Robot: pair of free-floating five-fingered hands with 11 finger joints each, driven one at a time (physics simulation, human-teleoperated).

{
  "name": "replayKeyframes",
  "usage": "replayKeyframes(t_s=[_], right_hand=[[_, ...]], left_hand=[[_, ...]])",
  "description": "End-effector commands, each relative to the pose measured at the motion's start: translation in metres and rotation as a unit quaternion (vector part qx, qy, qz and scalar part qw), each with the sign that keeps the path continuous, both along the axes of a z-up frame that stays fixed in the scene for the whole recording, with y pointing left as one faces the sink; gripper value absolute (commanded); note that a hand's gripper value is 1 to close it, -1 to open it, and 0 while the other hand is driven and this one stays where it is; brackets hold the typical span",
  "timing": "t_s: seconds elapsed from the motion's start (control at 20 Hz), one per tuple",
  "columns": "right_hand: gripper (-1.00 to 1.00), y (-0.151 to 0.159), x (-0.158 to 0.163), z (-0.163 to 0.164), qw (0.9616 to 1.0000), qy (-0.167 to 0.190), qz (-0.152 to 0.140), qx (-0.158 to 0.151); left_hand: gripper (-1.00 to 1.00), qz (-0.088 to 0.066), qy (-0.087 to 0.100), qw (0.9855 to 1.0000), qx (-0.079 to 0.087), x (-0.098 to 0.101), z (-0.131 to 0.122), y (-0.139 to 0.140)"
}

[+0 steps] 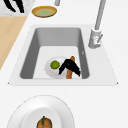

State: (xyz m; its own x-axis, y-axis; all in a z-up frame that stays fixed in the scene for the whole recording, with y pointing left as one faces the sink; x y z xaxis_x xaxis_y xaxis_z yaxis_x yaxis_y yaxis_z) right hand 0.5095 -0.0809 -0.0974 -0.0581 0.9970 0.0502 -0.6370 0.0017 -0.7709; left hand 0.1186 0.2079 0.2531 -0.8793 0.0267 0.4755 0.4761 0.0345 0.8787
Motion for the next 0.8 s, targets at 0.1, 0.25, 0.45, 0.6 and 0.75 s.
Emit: replayKeyframes(t_s=[0.1, 0.25, 0.45, 0.6, 0.75], right_hand=[[-1.0, 0.008, 0.012, -0.01, 0.9998, 0.012, -0.018, 0.0], [-1.0, 0.011, 0.011, -0.009, 0.9997, 0.011, -0.023, -0.005], [1.0, 0.028, 0.013, -0.006, 0.9984, -0.02, -0.041, -0.033], [1.0, 0.036, 0.024, -0.002, 0.9962, -0.039, -0.062, -0.047], [1.0, 0.046, 0.035, -0.002, 0.9926, -0.063, -0.074, -0.073]], left_hand=[[0.0, 0.0, 0.0, 1.0, 0.0, 0.0, 0.0, 0.0], [0.0, 0.0, 0.0, 1.0, 0.0, 0.0, 0.0, 0.0], [0.0, 0.0, 0.0, 1.0, 0.0, 0.0, 0.0, 0.0], [0.0, 0.0, 0.0, 1.0, 0.0, 0.0, 0.0, 0.0], [0.0, 0.0, 0.0, 1.0, 0.0, 0.0, 0.0, 0.0]])
